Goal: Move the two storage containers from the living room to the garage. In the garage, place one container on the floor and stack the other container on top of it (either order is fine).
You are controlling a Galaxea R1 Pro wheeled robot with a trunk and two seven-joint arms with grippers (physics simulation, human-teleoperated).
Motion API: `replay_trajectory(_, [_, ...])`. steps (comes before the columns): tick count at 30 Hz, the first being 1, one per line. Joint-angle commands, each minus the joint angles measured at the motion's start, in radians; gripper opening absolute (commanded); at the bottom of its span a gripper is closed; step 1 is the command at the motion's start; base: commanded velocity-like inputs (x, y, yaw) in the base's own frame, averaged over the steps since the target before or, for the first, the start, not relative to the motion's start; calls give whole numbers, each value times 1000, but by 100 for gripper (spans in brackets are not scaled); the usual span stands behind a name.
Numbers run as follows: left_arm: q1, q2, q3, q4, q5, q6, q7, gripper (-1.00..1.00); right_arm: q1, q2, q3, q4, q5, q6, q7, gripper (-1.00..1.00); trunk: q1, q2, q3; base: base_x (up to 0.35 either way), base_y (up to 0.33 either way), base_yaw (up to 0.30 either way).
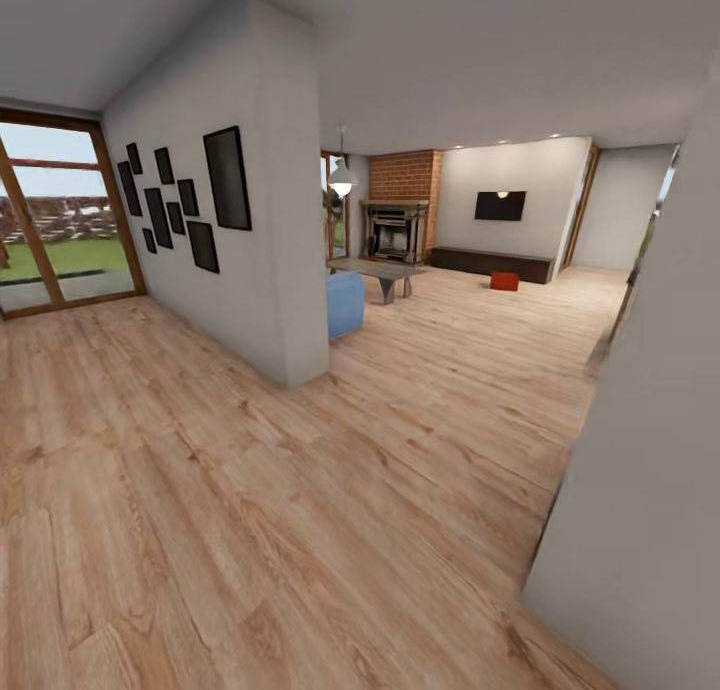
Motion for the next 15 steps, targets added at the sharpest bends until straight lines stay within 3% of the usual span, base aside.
replay_trajectory(1, [0,0,0,0,5,-2,1,100,-1,0,8,2,-2,-3,-3,100,1,0,-1,322,0,0])
replay_trajectory(15, [0,0,0,0,5,-1,1,100,-1,0,11,2,-2,1,-2,100,1,0,-1,322,0,0])
